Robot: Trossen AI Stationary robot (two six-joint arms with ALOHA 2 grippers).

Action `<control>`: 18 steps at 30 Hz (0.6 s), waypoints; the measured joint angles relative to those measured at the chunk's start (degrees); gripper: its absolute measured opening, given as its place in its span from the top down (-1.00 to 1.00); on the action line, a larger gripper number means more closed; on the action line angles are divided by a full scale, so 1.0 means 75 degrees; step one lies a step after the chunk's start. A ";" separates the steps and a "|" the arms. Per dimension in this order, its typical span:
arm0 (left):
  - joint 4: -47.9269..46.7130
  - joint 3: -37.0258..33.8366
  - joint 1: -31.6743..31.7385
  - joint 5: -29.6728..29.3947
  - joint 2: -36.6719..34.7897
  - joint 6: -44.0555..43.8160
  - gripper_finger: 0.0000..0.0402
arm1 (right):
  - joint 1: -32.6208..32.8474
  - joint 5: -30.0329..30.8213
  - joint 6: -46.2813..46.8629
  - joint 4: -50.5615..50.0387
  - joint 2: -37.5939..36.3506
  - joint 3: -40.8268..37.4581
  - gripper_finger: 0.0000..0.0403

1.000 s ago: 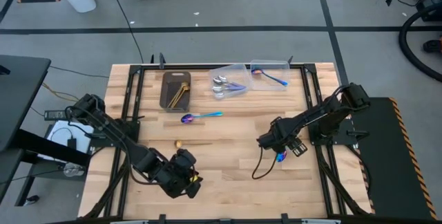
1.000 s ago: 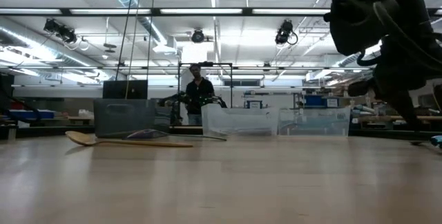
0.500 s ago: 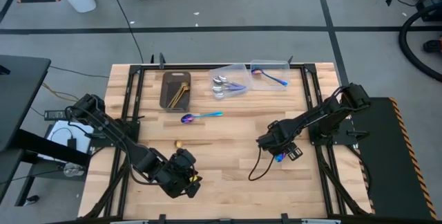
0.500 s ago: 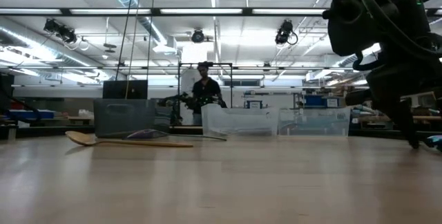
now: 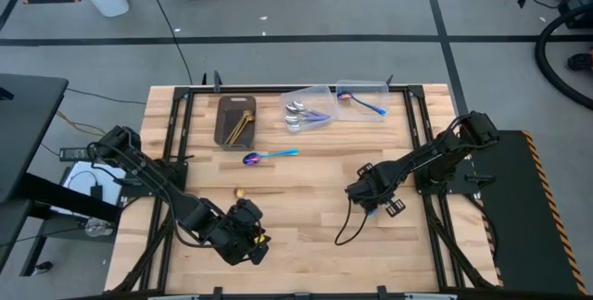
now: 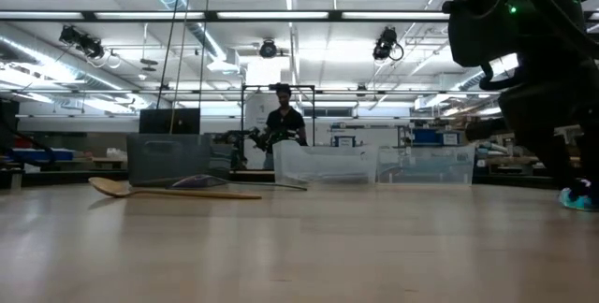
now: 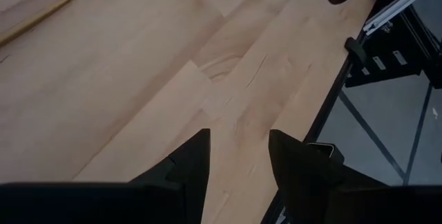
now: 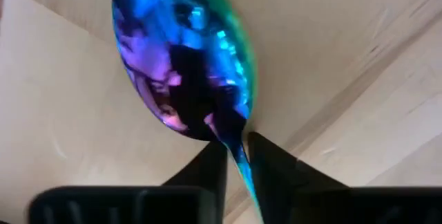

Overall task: Sort silverware by color (type)
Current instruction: Put the blue spoon into the right transparent bin

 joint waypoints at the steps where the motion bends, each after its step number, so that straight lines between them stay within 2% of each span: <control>1: -0.0013 0.0000 0.0000 0.0000 0.0000 0.0000 0.22 | 0.0000 -0.0042 0.0006 0.0009 0.0000 0.0000 0.71; 5: -0.0082 0.0000 0.0000 0.0000 0.0000 -0.0006 0.22 | -0.0001 -0.0169 0.0035 0.0010 0.0003 0.0019 0.91; 10: -0.0077 0.0000 0.0025 -0.0031 0.0000 -0.0445 0.22 | 0.0003 -0.0448 -0.0022 0.0003 0.0028 0.0230 0.92; 18: 0.0091 -0.0003 0.0108 -0.0641 0.0000 -0.0806 0.22 | -0.0338 -0.0876 -0.0058 0.0003 0.0052 0.0705 0.95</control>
